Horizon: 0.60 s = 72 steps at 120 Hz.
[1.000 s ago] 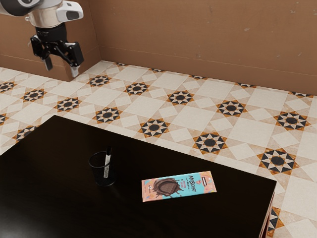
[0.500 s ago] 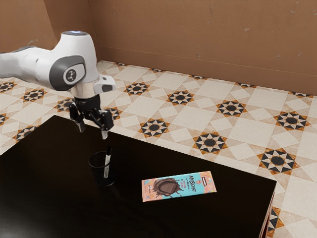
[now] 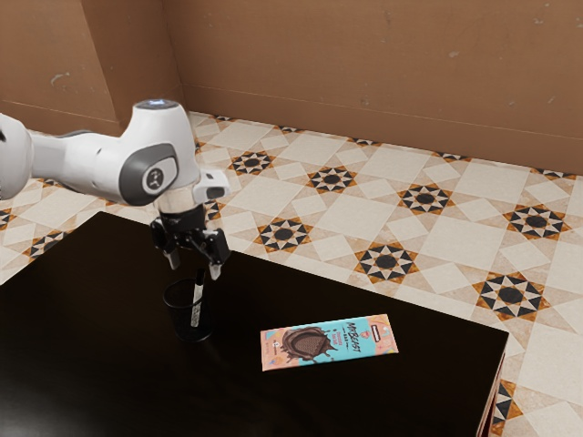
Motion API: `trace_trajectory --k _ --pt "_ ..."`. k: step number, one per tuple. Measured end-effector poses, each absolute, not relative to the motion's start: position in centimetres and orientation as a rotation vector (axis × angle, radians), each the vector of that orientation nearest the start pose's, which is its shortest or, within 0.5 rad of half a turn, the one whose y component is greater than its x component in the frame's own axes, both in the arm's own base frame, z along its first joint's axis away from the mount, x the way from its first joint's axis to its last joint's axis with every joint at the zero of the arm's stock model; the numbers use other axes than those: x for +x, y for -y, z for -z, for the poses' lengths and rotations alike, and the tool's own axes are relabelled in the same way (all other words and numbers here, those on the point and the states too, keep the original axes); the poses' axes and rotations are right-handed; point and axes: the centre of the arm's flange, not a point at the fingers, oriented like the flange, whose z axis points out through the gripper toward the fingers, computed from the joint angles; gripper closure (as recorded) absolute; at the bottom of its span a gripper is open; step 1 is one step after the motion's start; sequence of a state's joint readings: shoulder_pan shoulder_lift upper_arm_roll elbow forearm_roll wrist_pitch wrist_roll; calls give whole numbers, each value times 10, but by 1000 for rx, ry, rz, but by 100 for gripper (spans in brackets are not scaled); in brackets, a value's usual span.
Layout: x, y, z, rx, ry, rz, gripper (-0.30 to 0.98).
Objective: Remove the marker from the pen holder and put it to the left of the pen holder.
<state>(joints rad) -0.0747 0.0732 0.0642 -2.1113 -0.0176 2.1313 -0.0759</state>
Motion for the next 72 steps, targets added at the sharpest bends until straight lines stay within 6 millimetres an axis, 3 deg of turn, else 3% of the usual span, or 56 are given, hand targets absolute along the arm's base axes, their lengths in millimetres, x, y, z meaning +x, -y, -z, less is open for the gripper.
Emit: trace_trajectory --k 38,72 --pt "559 4 -350 -3139 122 -115 0" --pt "562 2 -339 -3137 119 -130 2"
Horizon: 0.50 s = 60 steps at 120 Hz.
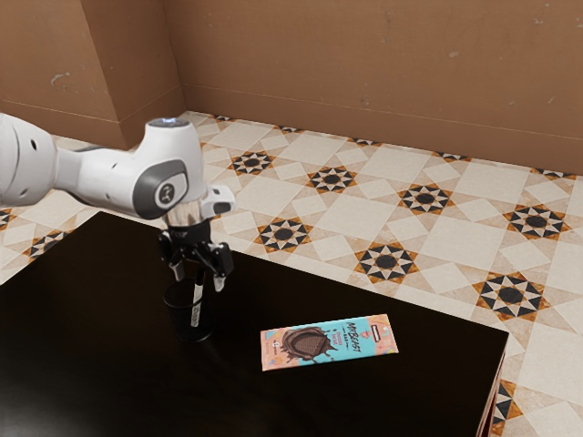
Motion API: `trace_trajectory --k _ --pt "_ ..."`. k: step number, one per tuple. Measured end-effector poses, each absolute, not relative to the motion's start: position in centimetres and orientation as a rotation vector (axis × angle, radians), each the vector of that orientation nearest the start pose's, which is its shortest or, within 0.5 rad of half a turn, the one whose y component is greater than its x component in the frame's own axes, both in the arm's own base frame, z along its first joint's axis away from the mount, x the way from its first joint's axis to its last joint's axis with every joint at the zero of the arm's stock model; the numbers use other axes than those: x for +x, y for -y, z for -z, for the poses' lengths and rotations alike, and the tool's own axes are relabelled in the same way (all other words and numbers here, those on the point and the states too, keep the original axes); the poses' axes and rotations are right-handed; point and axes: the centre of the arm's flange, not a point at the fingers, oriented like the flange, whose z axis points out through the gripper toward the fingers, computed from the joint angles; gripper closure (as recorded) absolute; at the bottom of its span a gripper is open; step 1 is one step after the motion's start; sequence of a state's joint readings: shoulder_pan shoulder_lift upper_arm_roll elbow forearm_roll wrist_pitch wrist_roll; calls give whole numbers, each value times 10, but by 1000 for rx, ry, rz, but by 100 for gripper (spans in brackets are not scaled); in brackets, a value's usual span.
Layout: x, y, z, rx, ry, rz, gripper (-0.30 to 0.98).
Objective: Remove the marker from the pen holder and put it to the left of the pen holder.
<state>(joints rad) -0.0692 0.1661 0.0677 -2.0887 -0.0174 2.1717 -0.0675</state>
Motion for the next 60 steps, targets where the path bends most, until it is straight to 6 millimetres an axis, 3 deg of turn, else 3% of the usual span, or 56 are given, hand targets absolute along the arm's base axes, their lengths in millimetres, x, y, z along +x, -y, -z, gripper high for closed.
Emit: trace_trajectory --k 17,27,45,60 --pt "566 0 -345 -3112 87 -104 39" --pt "567 0 -345 -3104 76 -101 55" --pt "567 -1 -348 -3098 67 -93 69" --pt "558 -7 -363 -3093 84 -61 73"
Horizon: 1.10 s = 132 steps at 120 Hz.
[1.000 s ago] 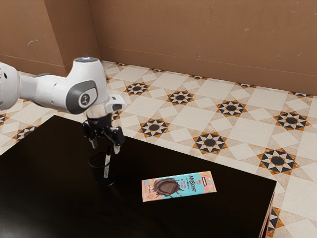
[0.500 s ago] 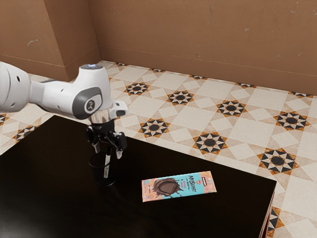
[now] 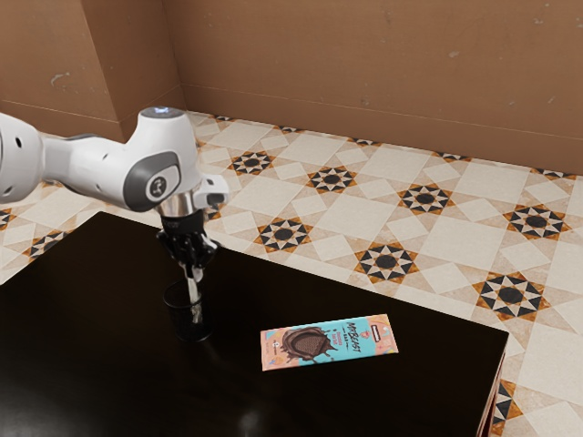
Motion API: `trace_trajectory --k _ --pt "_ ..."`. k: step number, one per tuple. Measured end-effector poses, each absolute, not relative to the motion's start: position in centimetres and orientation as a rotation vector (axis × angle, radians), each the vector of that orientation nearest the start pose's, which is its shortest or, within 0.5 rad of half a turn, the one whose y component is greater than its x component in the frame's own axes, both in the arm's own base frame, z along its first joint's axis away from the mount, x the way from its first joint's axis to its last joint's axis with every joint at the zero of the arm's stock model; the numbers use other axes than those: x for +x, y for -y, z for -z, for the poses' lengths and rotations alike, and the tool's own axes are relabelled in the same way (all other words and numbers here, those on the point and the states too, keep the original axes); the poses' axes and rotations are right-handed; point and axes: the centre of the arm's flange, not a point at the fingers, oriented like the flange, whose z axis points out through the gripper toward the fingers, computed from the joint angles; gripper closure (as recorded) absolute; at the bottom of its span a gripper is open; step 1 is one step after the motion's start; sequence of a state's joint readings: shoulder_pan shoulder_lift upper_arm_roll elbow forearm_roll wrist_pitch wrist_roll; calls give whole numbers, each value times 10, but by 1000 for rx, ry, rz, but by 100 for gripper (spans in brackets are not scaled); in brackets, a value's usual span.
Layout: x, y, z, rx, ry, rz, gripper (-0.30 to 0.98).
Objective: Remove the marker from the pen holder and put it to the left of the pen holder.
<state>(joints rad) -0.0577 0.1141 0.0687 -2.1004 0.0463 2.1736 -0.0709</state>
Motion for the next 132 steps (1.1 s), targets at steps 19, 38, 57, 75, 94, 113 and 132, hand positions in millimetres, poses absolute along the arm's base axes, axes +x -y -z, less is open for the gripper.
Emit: trace_trajectory --k 19,38,57,75,94,113,132 --pt "542 -24 -415 -3071 121 58 76" --pt "527 -37 -475 -3023 140 175 77" --pt "525 -114 -446 -2987 353 -15 77" --pt "553 -179 -389 -2990 541 -358 77" --pt "603 -204 -344 -2998 563 -673 77" --pt "612 -206 -315 -2993 522 -925 69" --pt "607 -199 -334 -3032 488 -968 35"
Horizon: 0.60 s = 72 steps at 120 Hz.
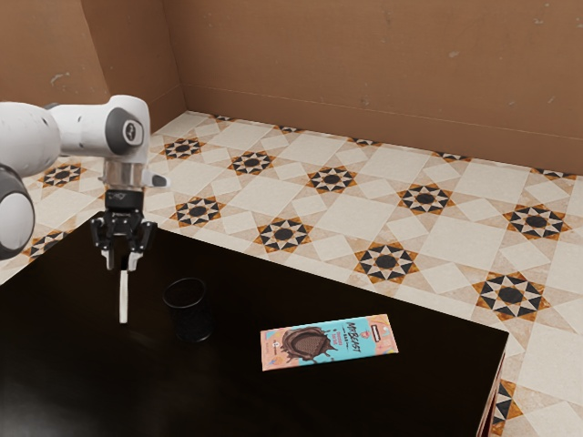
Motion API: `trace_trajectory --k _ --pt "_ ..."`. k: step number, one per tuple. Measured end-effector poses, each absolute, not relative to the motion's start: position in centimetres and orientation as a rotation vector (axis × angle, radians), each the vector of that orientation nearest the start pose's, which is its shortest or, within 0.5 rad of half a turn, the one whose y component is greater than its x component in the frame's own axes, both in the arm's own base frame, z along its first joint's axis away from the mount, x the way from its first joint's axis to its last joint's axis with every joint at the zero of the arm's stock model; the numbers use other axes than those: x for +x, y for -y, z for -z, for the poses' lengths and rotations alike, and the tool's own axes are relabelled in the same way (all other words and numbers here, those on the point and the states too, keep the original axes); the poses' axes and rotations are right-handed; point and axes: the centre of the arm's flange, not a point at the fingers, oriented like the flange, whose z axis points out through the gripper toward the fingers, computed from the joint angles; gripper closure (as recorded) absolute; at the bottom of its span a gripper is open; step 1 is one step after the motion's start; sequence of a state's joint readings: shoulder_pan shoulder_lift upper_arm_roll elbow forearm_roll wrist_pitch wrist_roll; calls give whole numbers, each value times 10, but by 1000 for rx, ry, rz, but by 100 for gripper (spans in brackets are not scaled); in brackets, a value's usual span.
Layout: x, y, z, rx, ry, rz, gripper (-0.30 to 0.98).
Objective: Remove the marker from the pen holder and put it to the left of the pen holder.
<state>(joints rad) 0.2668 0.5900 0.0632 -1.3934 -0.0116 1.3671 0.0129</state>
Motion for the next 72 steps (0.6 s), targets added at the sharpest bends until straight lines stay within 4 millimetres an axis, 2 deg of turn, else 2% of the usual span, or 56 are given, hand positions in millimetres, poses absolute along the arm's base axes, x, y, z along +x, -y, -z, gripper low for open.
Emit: trace_trajectory --k 5,9,14,20,24,28,40,47,60,72 --pt "607 -188 -379 -3064 454 -840 29" --pt "601 -169 -431 -3093 408 -694 25" --pt "583 -151 -500 -3113 366 -481 20" --pt "558 -134 -571 -3124 321 -240 16" --pt "546 -118 -608 -3114 267 -109 14" --pt "538 -102 -634 -3100 212 -13 12" --pt "525 -60 -676 -3044 70 145 7" --pt "514 -48 -696 -3017 41 191 6" --pt "505 -46 -703 -2992 50 201 3" --pt "503 -15 -705 -2980 -24 206 2"
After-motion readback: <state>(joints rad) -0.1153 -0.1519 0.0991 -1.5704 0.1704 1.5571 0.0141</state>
